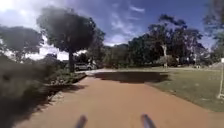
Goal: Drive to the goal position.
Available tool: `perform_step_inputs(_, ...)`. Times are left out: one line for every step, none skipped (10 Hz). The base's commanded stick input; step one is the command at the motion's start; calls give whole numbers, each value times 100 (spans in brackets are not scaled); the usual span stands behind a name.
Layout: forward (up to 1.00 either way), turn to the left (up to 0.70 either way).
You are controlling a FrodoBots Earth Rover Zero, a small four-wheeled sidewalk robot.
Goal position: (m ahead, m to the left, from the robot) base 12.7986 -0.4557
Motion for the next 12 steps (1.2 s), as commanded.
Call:
perform_step_inputs(100,0)
perform_step_inputs(100,0)
perform_step_inputs(100,0)
perform_step_inputs(100,0)
perform_step_inputs(100,0)
perform_step_inputs(100,0)
perform_step_inputs(100,0)
perform_step_inputs(100,0)
perform_step_inputs(100,0)
perform_step_inputs(100,0)
perform_step_inputs(100,0)
perform_step_inputs(100,0)
